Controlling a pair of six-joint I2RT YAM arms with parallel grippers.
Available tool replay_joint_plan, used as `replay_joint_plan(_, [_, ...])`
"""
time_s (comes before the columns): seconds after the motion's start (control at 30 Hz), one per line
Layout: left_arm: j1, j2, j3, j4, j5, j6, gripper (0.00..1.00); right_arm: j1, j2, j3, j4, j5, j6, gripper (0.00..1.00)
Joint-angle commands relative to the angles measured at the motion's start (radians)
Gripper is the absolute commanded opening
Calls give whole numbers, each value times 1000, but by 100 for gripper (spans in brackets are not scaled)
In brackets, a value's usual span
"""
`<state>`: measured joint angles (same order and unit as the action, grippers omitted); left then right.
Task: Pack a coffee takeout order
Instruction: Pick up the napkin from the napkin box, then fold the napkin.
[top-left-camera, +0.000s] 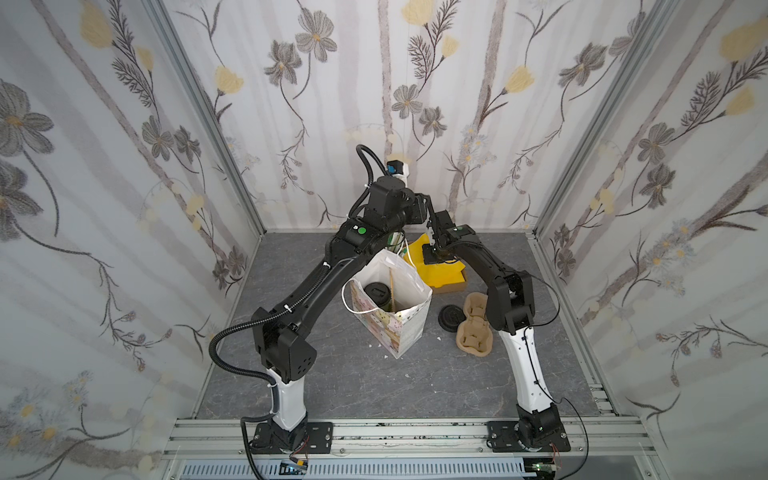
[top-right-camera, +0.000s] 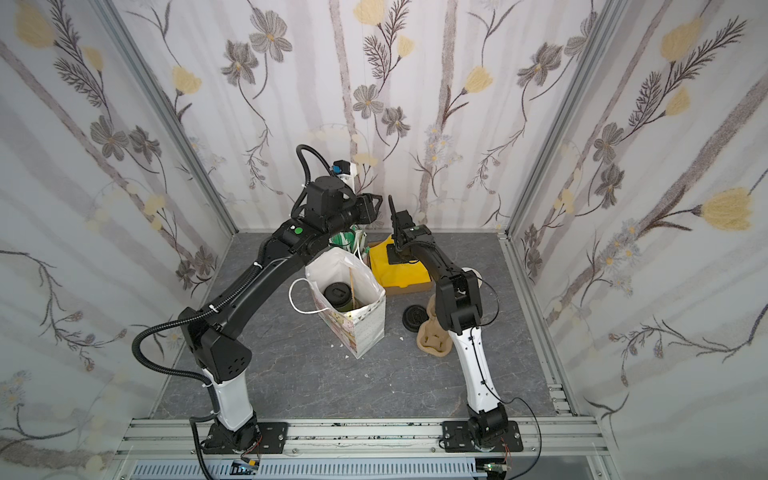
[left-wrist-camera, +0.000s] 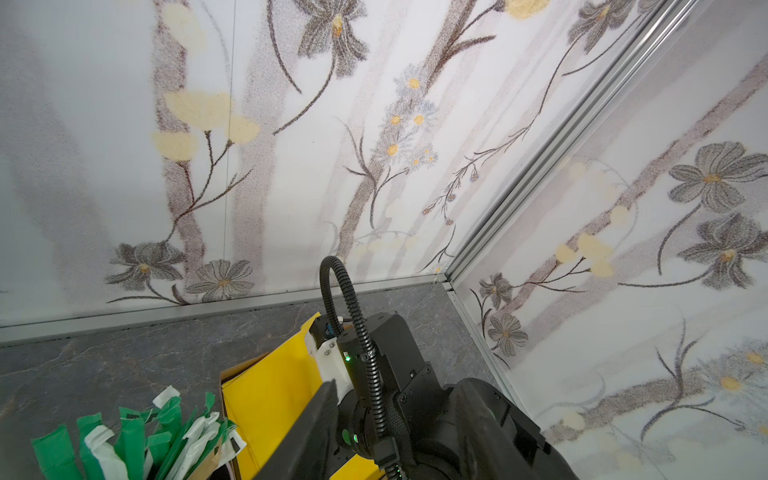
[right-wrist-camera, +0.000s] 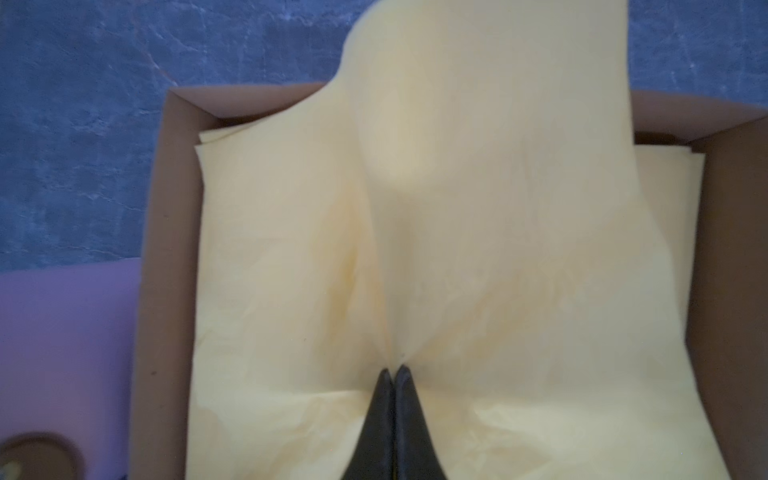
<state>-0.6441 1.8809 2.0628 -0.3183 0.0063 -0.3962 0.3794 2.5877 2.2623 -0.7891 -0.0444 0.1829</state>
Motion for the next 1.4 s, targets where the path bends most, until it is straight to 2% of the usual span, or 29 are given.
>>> replay_joint_plan(0.0, [0, 6, 18, 29, -17, 15, 48, -4, -41, 6, 20, -38, 25, 0])
replay_joint_plan(0.27, [-2, 31, 65, 28, -7, 53, 50, -35, -95, 0, 13, -136, 71, 0])
replay_joint_plan(0.4, [-1, 64, 115, 28, 42, 44, 50, -61, -132, 0, 24, -215, 89, 0])
replay_joint_plan(0.53, [-1, 103, 160, 28, 84, 10, 50, -76, -198, -17, 62, -282, 90, 0])
replay_joint_plan(0.67, [-4, 139, 209, 28, 121, -15, 51, -90, -301, -104, 155, -344, 137, 0])
replay_joint_plan(0.93, [-35, 211, 299, 28, 205, 9, 55, -116, -507, -295, 442, -601, 312, 0])
replay_joint_plan(1.17, [-44, 175, 262, 28, 126, 41, 56, -133, -679, -529, 872, -794, 575, 0])
replay_joint_plan(1.37, [-42, 104, 210, 28, 56, 85, 58, -141, -719, -625, 1170, -925, 769, 0])
